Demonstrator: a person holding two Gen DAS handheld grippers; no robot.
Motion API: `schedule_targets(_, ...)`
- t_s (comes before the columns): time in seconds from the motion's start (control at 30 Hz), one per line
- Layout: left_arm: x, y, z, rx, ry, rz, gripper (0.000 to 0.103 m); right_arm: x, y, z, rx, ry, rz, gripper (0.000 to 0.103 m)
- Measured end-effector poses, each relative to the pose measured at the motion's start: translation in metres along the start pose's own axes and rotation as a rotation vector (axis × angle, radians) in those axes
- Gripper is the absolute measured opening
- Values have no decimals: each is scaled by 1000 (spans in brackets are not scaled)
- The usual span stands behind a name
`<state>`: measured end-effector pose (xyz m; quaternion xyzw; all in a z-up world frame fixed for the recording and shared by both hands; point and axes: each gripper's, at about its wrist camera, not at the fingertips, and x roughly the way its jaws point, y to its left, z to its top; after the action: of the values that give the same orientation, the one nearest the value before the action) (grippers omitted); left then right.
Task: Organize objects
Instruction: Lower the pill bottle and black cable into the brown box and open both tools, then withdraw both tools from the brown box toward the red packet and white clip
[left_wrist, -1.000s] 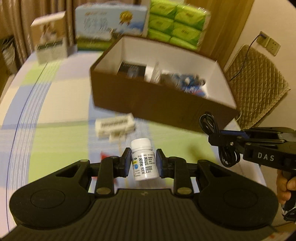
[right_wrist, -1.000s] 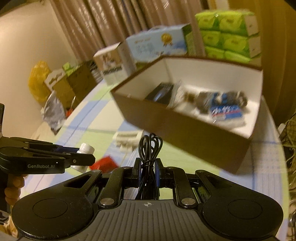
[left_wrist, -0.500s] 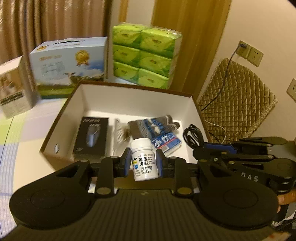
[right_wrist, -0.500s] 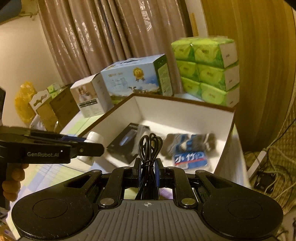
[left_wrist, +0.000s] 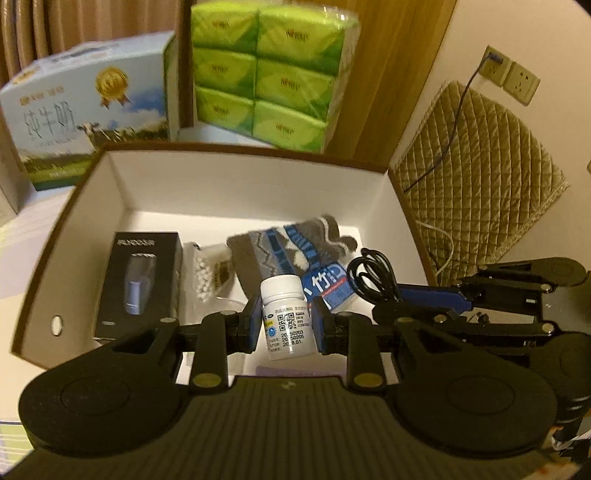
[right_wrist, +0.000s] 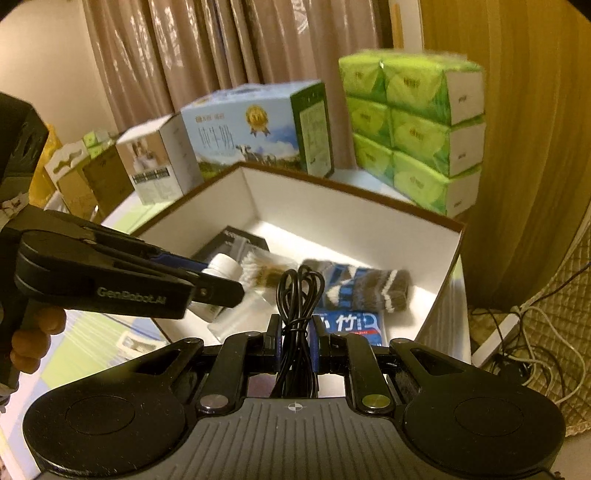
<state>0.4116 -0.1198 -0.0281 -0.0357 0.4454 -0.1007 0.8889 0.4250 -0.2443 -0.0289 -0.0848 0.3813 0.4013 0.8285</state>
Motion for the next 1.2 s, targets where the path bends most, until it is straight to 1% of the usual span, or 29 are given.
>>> schedule_targets(0.17,21,-2,-4,15,63,-4,24,13,-4,-2,-1,41,3,11)
schedule_targets(0.23,29,-2,-6,23,88,-7,24,16,-4,-3,-6,51,4,7)
schedule_targets(0.27,32,-3,-7,25,99,-7,24,17,-4,-3,-9,55,5,2)
schedule_targets(0.3,35,-3,-8,27,108,-8,24,18,-4,-3,-9,59,7,0)
schedule_targets(0.43,41,-1,-11,30,126,-17,24,20,-6,-5,7,68,4,0)
schedule_targets(0.6,42,2,-10,34,123,-9,24,18,-7,-5,24,63,3,0)
schedule_targets(0.67,41,3,-10,35,121,-7,25,18,-6,-5,25,68,6,0)
schedule_targets(0.73,40,4,-9,28,116,-3,36,17,-5,-5,31,66,6,0)
schedule_targets(0.87,34,9,-7,13,111,4,43,16,-7,-5,46,72,11,1)
schedule_targets(0.9,32,11,-7,7,109,7,50,16,-7,-5,48,73,9,2)
schedule_targets(0.93,30,12,-7,3,107,10,54,15,-7,-5,50,75,7,3)
schedule_targets(0.97,28,14,-6,0,104,13,55,15,-7,-6,52,74,4,7)
schedule_targets(1.03,22,18,-6,-8,97,18,57,13,-7,-7,59,68,-4,29)
schedule_targets(1.07,19,19,-6,-11,94,23,59,11,-7,-7,61,57,-12,52)
schedule_targets(1.1,16,21,-6,-13,89,31,63,8,-6,-7,60,43,-18,64)
schedule_targets(1.13,13,22,-6,-14,83,40,67,6,-4,-7,57,35,-16,66)
schedule_targets(1.17,9,23,-6,-16,75,47,68,5,-3,-7,58,34,-15,70)
schedule_targets(1.2,5,25,-6,-22,67,52,71,3,-2,-7,63,30,-18,78)
